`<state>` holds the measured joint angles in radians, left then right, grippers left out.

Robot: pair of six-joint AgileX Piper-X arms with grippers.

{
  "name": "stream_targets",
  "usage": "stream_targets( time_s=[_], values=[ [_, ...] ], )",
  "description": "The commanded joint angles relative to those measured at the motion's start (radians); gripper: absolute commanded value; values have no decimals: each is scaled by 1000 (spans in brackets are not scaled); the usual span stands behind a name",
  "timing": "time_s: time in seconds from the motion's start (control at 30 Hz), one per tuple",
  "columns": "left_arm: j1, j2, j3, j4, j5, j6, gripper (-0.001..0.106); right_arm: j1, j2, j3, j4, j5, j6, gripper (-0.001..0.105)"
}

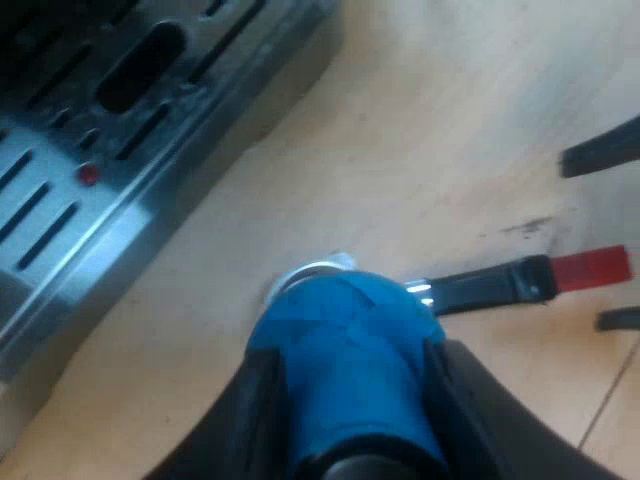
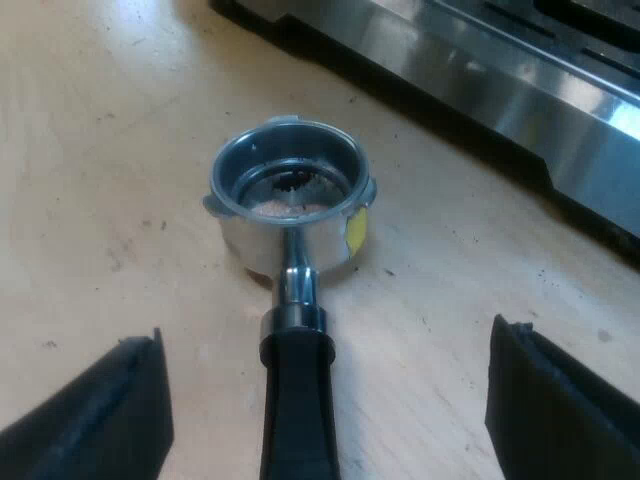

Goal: Grind coffee beans and then tamp

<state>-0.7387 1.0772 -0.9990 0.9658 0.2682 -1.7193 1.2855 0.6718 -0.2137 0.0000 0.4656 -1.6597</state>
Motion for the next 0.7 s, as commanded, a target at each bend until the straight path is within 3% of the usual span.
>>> stream_targets(
  time_s=[0.03, 0.2, 0.7],
  values=[
    [-58, 39, -25, -6, -31, -9, 0, 1, -1, -1, 0, 2, 2, 67],
    [-111, 119, -26, -4, -73, -15, 0, 1, -1, -1, 0, 2, 2, 67],
    [-113, 279, -26, -70, -118, -34, 0, 1, -1, -1, 0, 2, 2, 67]
  ],
)
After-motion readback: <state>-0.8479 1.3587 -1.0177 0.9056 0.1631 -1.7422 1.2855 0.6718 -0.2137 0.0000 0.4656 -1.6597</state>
